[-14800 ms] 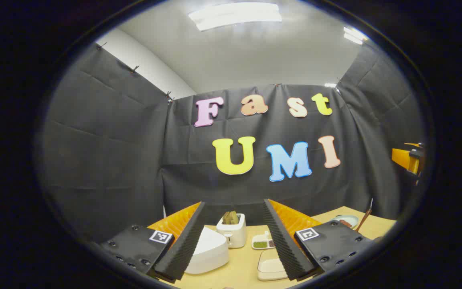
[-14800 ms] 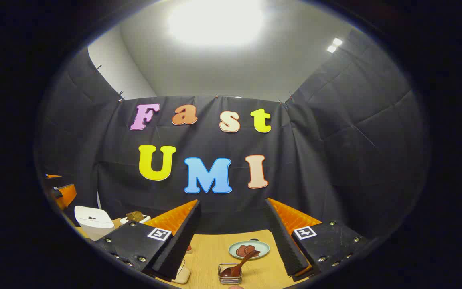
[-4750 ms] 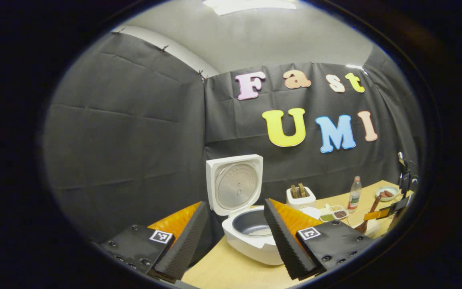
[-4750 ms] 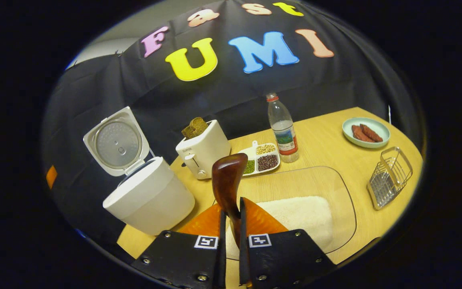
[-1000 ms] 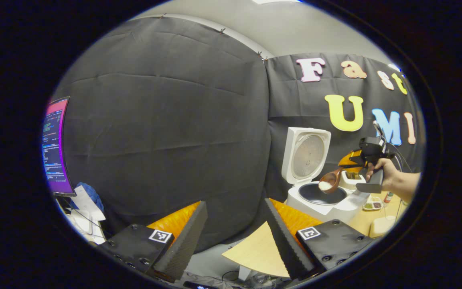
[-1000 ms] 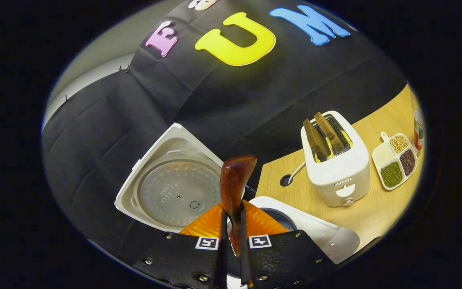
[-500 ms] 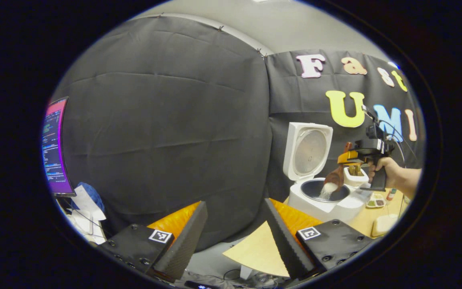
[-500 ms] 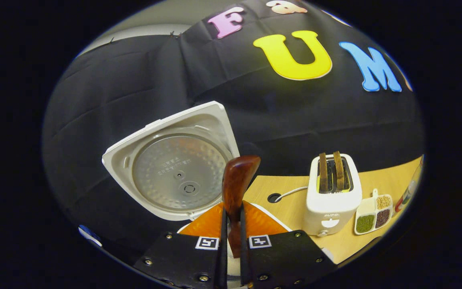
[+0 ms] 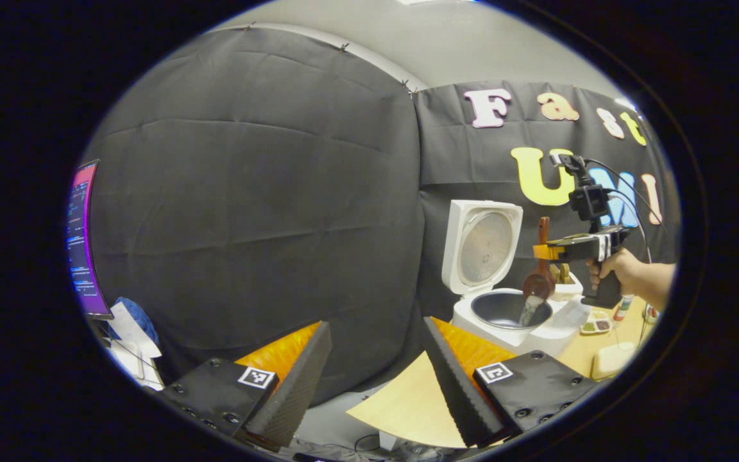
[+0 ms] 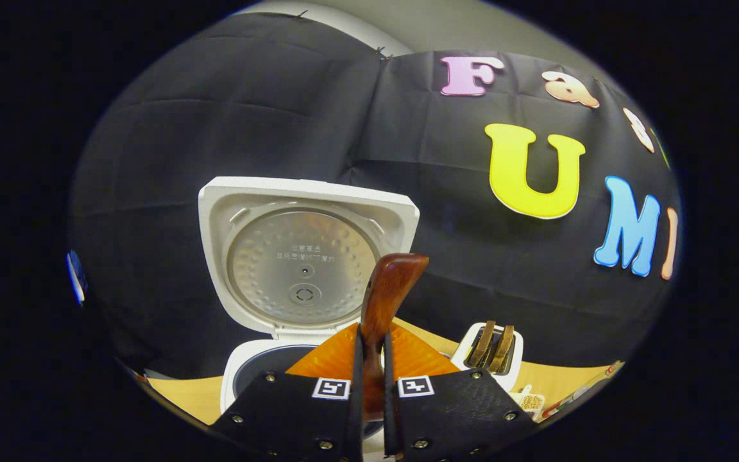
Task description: Close the left gripper, press the button to open the rice cooker; take a wooden spoon from the chopstick holder with the right hand, scoop a spoonful of rice and pour it into the rice cooker, then put the wooden spoon back into the chopstick holder.
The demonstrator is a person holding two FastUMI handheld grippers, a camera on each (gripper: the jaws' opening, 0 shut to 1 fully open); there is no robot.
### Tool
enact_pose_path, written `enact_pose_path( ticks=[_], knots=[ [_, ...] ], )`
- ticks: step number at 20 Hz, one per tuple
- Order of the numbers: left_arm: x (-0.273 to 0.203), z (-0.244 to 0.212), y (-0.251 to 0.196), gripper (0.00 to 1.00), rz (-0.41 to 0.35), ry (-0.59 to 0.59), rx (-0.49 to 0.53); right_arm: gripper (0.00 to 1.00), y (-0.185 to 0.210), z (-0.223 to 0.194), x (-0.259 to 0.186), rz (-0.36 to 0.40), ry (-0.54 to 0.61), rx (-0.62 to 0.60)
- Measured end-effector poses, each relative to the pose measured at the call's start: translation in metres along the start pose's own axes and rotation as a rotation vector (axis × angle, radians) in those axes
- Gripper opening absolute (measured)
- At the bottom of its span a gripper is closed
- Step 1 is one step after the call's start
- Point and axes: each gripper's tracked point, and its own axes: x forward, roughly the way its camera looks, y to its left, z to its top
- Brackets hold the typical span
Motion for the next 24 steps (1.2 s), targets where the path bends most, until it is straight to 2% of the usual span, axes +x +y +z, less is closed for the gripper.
enact_pose_path(
  ticks=[3,7,12,19,21,24],
  knots=[
    [0.0,-0.002,0.0,0.98,-0.007,0.005,0.006,0.13,-0.002,-0.005,0.002,0.0,0.016,-0.01],
    [0.002,0.005,0.002,0.98,-0.007,-0.005,0.01,0.13,0.002,-0.011,0.0,0.045,0.054,0.108],
    [0.003,0.007,0.002,1.0,-0.011,-0.009,0.012,0.13,0.006,-0.006,0.001,0.109,0.082,0.351],
    [0.002,0.015,-0.008,0.98,-0.024,-0.021,0.02,0.13,-0.004,-0.003,-0.003,0.186,0.106,0.822],
    [0.002,0.02,-0.015,1.0,-0.035,-0.03,0.02,0.13,-0.013,-0.003,-0.009,0.202,0.107,0.923],
    [0.004,0.028,-0.029,0.98,-0.062,-0.043,0.019,0.13,-0.028,0.001,-0.027,0.219,0.094,1.044]
  ],
)
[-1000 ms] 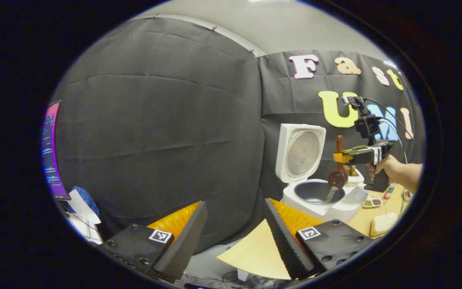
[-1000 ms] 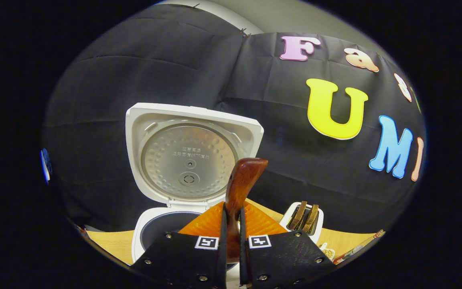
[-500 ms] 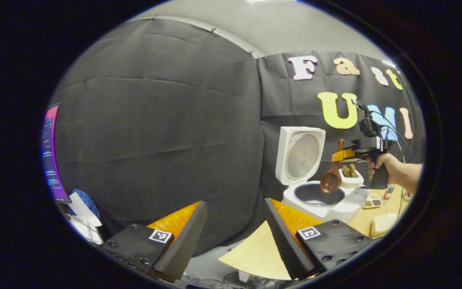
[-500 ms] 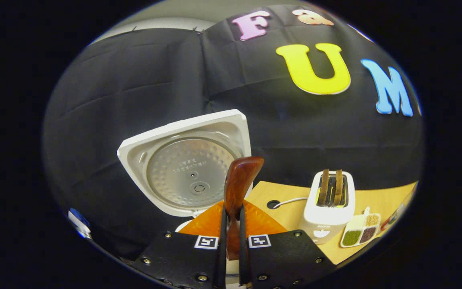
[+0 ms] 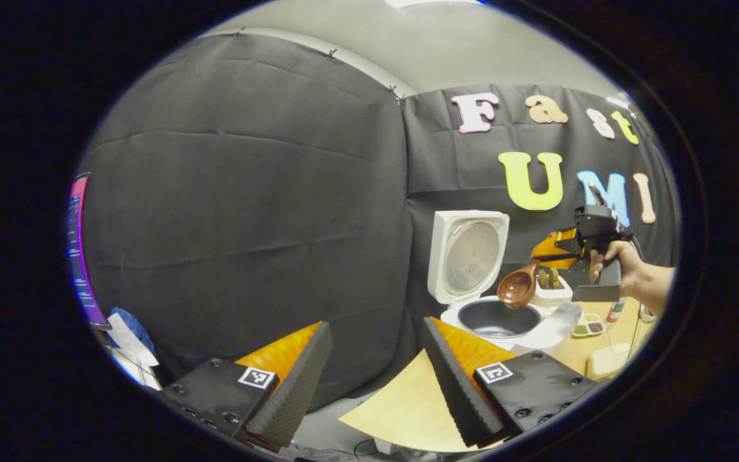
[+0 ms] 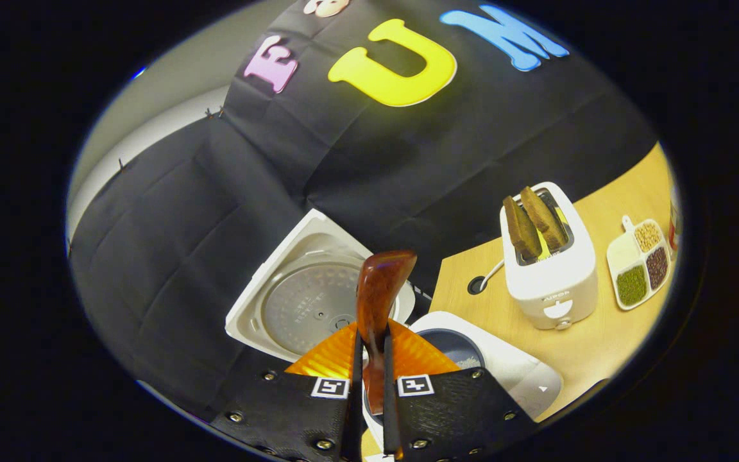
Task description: Close the left gripper, press the button to open the rice cooker; take a wooden spoon from the chopstick holder with the right hand, scoop a spoonful of rice and pour it into the rice cooker, then put the wooden spoon back into the chopstick holder.
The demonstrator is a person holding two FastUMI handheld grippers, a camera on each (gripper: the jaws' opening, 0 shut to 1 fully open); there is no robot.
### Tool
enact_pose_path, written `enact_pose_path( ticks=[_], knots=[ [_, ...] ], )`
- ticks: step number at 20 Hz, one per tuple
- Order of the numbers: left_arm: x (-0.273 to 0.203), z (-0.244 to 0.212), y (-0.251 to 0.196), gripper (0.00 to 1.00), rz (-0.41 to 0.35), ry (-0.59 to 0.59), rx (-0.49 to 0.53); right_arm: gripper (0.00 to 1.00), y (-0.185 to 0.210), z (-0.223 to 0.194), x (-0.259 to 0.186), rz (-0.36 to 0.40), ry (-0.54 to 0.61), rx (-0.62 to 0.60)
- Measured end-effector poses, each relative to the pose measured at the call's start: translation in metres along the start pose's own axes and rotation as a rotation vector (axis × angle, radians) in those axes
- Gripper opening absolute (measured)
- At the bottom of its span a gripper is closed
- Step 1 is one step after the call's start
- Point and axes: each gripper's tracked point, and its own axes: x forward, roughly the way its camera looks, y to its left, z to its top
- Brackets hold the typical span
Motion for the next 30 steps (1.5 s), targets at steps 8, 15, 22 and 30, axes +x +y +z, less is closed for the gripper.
enact_pose_path(
  ticks=[8,15,22,30],
  knots=[
    [0.018,0.025,-0.071,0.98,-0.124,-0.051,-0.006,0.13,-0.033,0.052,-0.078,0.006,-0.09,0.141],
    [0.013,0.044,-0.13,0.98,-0.241,-0.092,-0.018,0.13,-0.08,0.099,-0.167,-0.053,-0.206,0.162],
    [0.003,0.036,-0.179,0.92,-0.322,-0.081,-0.006,0.13,-0.143,0.101,-0.258,-0.181,-0.27,0.132],
    [-0.013,0.046,-0.243,0.98,-0.432,-0.082,-0.004,0.13,-0.19,0.107,-0.356,-0.278,-0.368,0.148]
  ],
)
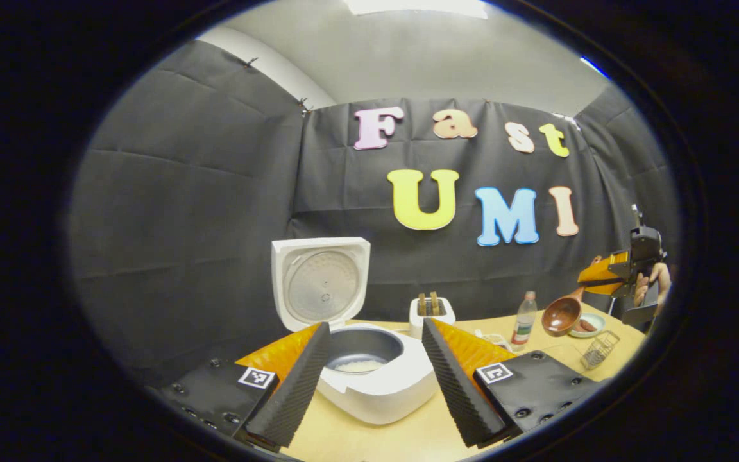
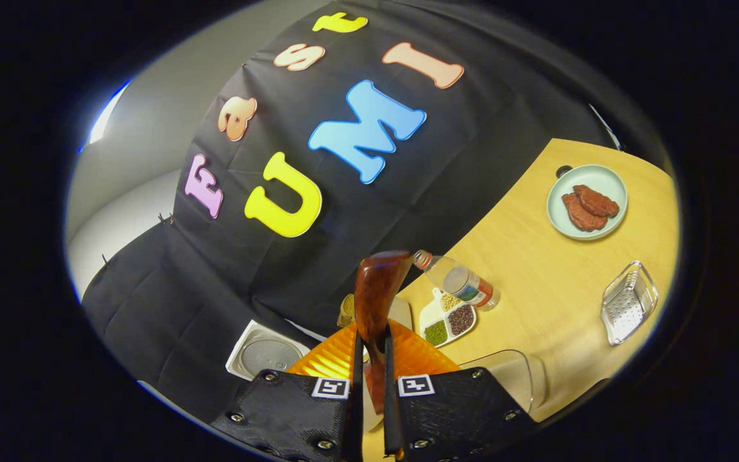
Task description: Close the left gripper, press the button to open the rice cooker; take a wooden spoon from the chopstick holder with the right hand, scoop a spoonful of rice and pour it into the rice cooker, then put the wooden spoon back into the chopstick holder.
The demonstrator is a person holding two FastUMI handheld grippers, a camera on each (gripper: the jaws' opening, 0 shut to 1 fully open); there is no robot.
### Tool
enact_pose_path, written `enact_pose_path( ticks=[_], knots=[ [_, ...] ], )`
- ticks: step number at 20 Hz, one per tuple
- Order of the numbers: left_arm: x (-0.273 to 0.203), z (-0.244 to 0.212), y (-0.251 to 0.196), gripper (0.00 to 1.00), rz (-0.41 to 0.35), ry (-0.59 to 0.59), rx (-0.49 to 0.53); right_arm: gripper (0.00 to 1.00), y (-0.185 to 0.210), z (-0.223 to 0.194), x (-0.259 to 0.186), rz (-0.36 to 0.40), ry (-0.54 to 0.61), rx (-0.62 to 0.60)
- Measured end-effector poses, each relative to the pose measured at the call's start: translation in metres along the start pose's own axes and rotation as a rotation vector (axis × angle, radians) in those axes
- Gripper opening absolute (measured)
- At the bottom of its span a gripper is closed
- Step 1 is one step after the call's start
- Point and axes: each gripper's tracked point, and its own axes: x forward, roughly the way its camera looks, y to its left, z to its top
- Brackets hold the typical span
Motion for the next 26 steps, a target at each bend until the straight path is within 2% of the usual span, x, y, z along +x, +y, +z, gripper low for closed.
enact_pose_path(
  ticks=[6,11,13,17,26],
  knots=[
    [0.004,0.007,-0.049,0.98,-0.067,0.0,0.004,0.13,-0.06,0.047,-0.049,-0.086,-0.102,0.022],
    [0.002,0.013,-0.078,1.0,-0.1,0.002,0.024,0.13,-0.114,0.078,-0.081,-0.163,-0.181,0.037],
    [0.001,0.015,-0.087,0.98,-0.106,0.004,0.038,0.13,-0.14,0.086,-0.091,-0.205,-0.209,0.029],
    [-0.004,0.015,-0.1,0.98,-0.105,0.016,0.065,0.13,-0.185,0.089,-0.101,-0.293,-0.227,-0.013],
    [-0.017,0.024,-0.121,0.98,-0.103,0.021,0.131,0.13,-0.241,0.073,-0.097,-0.404,-0.206,-0.089]
  ],
)
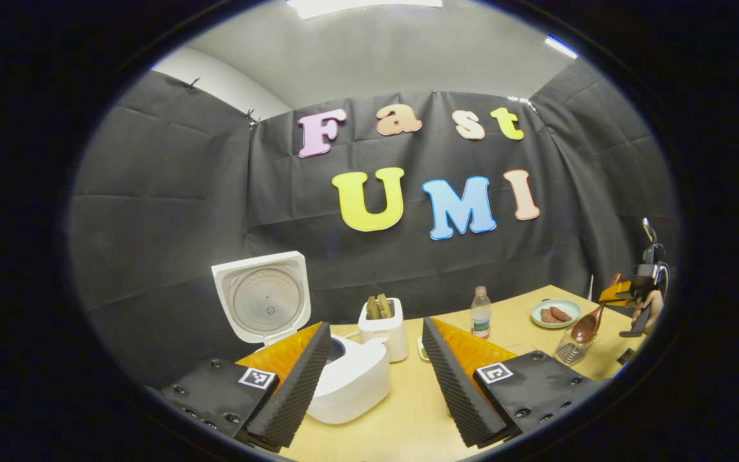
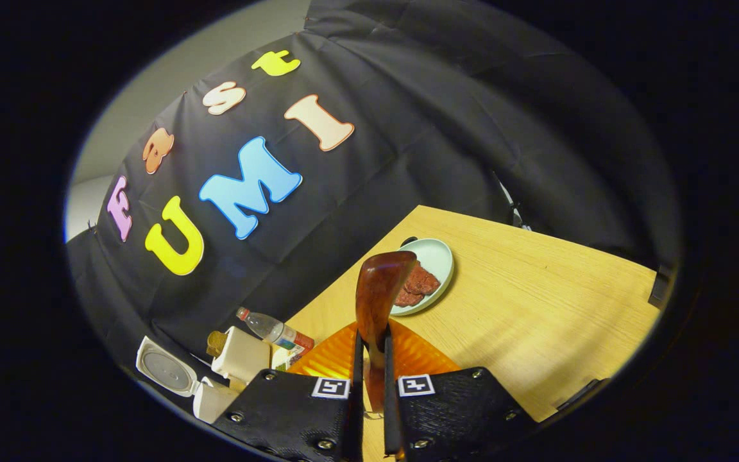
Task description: Close the left gripper, press the button to open the rice cooker; take a wooden spoon from the chopstick holder with the right hand, scoop a spoonful of rice and pour it into the rice cooker, then put the wooden spoon back into the chopstick holder.
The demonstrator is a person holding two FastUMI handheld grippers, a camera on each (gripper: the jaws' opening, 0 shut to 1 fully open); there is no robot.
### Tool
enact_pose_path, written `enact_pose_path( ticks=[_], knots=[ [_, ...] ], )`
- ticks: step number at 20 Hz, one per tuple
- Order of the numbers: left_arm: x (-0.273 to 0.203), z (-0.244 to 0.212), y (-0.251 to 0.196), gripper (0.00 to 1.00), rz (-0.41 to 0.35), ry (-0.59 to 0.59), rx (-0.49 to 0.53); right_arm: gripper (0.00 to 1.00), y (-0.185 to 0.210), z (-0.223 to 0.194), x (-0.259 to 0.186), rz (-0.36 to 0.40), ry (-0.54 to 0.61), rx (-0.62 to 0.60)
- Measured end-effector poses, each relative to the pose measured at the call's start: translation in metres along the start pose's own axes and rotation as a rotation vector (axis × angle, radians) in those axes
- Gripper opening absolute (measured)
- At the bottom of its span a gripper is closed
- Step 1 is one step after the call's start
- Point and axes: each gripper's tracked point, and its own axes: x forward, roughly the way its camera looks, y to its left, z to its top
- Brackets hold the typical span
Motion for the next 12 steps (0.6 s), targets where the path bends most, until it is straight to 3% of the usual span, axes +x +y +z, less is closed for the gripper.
enact_pose_path(
  ticks=[12],
  knots=[
    [0.002,-0.001,-0.002,0.98,0.011,-0.007,-0.016,0.15,-0.001,-0.022,0.014,-0.007,0.057,-0.071]
  ],
)
